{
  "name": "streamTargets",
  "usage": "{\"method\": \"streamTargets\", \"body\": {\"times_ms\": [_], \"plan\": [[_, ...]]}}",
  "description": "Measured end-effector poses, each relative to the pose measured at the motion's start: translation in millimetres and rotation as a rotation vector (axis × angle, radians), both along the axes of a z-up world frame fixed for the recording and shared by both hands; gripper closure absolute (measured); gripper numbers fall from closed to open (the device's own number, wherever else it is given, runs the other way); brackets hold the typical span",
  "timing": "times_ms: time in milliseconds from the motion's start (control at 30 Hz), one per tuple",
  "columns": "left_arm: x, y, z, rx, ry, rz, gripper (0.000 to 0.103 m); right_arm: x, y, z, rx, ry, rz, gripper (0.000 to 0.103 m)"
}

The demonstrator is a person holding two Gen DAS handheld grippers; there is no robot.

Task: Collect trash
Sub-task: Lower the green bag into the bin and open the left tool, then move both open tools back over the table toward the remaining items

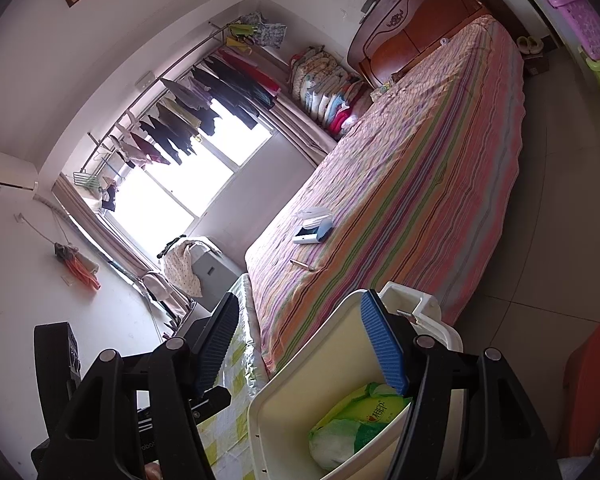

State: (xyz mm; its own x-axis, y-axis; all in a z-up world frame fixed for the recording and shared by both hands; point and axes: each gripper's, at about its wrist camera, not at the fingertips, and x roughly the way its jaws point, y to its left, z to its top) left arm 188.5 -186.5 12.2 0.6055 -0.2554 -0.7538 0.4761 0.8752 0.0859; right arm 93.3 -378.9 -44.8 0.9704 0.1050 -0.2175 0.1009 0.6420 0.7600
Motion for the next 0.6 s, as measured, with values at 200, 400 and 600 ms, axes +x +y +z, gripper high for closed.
{"method": "streamTargets", "body": {"times_ms": [200,400,600], "plan": [[-14.6,31.2,4.4,0.035,-0.027,0.000,0.034,2.6,1.9,0.3,-0.007,0.008,0.010,0.041],[-19.8,81.2,16.7,0.019,-0.043,0.053,0.034,6.6,5.5,1.2,-0.013,0.018,0.025,0.041],[-9.3,135.7,27.5,0.026,-0.065,0.147,0.033,12.9,18.8,4.2,-0.030,0.024,0.054,0.041]]}}
